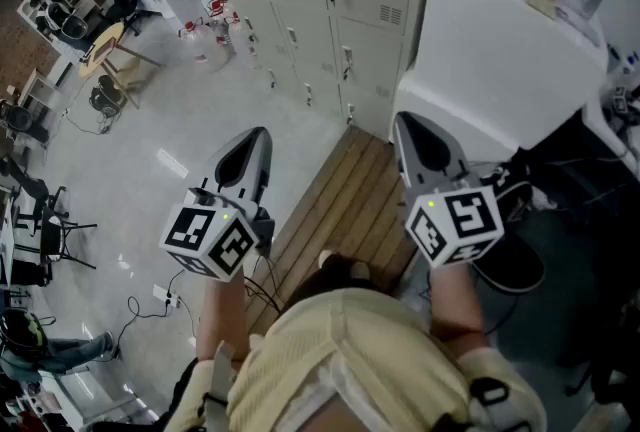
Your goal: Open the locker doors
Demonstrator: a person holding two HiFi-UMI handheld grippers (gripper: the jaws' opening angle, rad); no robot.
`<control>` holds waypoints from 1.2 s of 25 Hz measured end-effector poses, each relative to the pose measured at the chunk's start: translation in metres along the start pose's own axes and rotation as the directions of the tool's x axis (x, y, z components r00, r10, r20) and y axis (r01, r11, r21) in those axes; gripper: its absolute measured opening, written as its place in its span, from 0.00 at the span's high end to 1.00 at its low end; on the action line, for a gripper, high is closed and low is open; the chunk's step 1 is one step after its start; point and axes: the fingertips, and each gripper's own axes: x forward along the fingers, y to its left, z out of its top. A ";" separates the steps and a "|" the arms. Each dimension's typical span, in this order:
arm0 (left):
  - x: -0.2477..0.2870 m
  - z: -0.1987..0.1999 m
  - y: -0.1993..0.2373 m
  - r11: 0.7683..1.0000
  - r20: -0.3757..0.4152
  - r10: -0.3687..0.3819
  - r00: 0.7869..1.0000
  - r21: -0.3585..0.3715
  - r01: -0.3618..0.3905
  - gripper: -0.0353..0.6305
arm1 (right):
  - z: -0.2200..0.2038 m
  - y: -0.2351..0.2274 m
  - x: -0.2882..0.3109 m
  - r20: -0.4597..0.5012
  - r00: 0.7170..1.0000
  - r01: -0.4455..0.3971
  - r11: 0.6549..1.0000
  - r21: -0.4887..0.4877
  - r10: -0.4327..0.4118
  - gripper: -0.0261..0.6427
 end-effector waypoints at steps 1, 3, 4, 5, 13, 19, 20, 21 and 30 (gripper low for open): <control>0.002 0.000 0.000 1.000 0.002 -0.003 1.000 -0.001 0.003 0.94 | 0.000 0.000 0.002 0.001 1.000 -0.001 1.000 -0.005 0.001 0.97; 0.006 -0.001 -0.001 1.000 0.004 -0.010 1.000 0.003 0.010 0.94 | 0.000 0.000 0.004 -0.001 1.000 -0.001 1.000 -0.011 0.001 0.97; 0.008 -0.002 -0.002 1.000 0.003 -0.014 1.000 0.009 0.014 0.94 | -0.001 -0.001 0.005 -0.004 1.000 0.000 1.000 -0.012 0.000 0.97; 0.009 -0.003 -0.003 1.000 0.002 -0.018 1.000 0.016 0.018 0.94 | -0.003 -0.001 0.004 -0.008 1.000 0.004 1.000 -0.012 -0.004 0.97; 0.025 0.004 0.012 0.997 0.009 -0.019 1.000 0.081 0.019 0.94 | -0.004 -0.009 0.017 -0.033 0.998 0.049 0.999 -0.012 -0.050 0.97; 0.037 0.007 0.042 0.998 0.014 -0.017 1.000 0.062 0.016 0.94 | -0.002 0.000 0.044 -0.051 0.998 0.032 0.999 -0.004 -0.032 0.97; 0.040 0.008 0.047 0.998 0.015 -0.019 1.000 0.056 0.018 0.94 | -0.002 0.002 0.049 -0.055 0.998 0.029 1.000 -0.008 -0.030 0.97; 0.042 0.008 0.052 0.999 0.016 -0.021 1.000 0.049 0.020 0.94 | -0.001 0.003 0.055 -0.058 0.998 0.030 0.999 -0.015 -0.030 0.97; 0.060 0.012 0.091 0.997 0.020 -0.059 0.998 0.050 0.058 0.94 | 0.008 0.011 0.102 -0.065 0.997 0.043 0.999 -0.013 -0.044 0.97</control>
